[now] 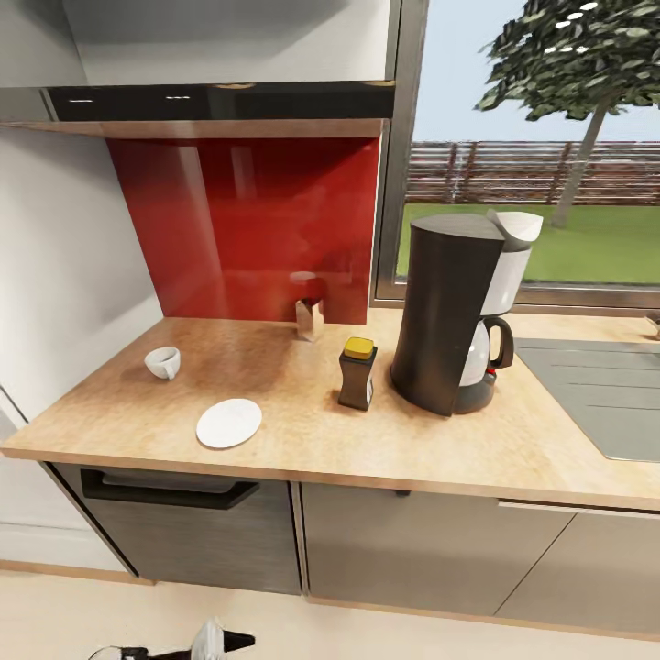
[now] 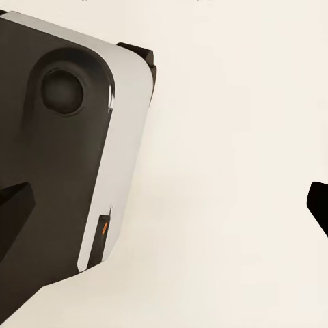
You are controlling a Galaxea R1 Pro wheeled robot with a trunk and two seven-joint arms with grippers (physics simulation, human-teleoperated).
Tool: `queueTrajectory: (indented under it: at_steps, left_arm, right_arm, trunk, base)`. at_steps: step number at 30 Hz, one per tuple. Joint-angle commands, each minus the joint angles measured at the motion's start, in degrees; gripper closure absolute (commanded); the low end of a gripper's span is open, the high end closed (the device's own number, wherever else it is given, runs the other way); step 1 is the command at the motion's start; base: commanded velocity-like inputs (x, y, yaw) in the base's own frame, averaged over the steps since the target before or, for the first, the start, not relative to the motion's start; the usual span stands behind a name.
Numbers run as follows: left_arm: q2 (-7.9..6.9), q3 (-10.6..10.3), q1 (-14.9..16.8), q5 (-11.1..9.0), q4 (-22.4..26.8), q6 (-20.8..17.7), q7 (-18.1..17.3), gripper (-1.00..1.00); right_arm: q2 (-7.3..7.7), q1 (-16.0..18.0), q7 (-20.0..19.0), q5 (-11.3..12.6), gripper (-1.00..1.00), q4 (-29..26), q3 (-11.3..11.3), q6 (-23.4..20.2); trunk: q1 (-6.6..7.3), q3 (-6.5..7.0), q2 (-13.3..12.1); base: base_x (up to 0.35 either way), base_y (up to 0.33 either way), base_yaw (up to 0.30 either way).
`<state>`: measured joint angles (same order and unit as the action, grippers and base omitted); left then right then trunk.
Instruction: Set up a coffee station on the kitchen countertop: keep the coffee maker on the countertop, move the bottle of coffee from the kitchen shelf to the counter next to the coffee maker, place a paper coffee filter on top of the coffee maker, put the saucer next to the coffee maker with the coffee cup on the saucer, and place the electric kettle next to the coffee maker.
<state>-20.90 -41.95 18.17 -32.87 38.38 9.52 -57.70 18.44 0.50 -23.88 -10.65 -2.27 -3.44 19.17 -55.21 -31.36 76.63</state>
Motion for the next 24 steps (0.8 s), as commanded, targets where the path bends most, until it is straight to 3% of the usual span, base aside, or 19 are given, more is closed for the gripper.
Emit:
queueTrajectory:
  at_steps: [1,6,7,10,15,17,24]
  left_arm:
    - [0.5,2.3,-1.28,-0.47,-1.95,0.41,0.08,-1.0]
    - [3.83,8.65,-3.18,-0.5,-11.01,0.48,0.21,-1.0]
    - [4.74,11.31,-3.36,-0.46,-13.66,0.5,0.21,-1.0]
    - [5.85,16.02,-3.58,-0.39,-19.66,0.56,0.22,-1.0]
    - [6.34,18.57,-3.68,-0.36,-23.72,0.54,0.22,-1.0]
    - [6.4,20.93,-3.71,-0.35,-25.4,0.51,0.23,-1.0]
    - [6.47,22.18,-3.73,-0.35,-26.28,0.5,0.3,-1.0]
  right_arm:
    - [0.01,0.03,-0.13,-0.37,-1.0,-0.02,-0.43,0.21]
    - [-0.06,0.23,-0.12,-0.14,-1.0,-0.46,-0.5,0.24]
    - [-0.06,0.28,-0.11,-0.09,-1.0,-0.92,-0.53,0.24]
    - [-0.07,0.35,-0.11,0.04,-1.0,-2.28,-0.57,0.19]
    - [-0.08,0.38,-0.35,0.15,-1.0,-3.25,-0.6,0.17]
    - [-0.17,0.38,-0.49,0.18,-1.0,-3.39,-0.61,0.16]
    - [-0.61,0.38,-0.47,0.19,-1.0,-3.44,-0.61,0.16]
  trunk:
    - [0.0,-0.05,0.03]
    - [0.0,-0.05,0.03]
    - [0.0,-0.05,0.03]
    - [0.0,-0.05,0.03]
    - [0.0,-0.05,0.03]
    - [0.0,-0.05,0.03]
    - [0.0,-0.05,0.03]
  base:
    - [0.0,0.0,0.0]
    - [0.0,0.0,0.0]
    - [0.0,0.0,0.0]
    - [0.0,0.0,0.0]
    - [0.0,0.0,0.0]
    - [0.0,0.0,0.0]
    - [0.0,0.0,0.0]
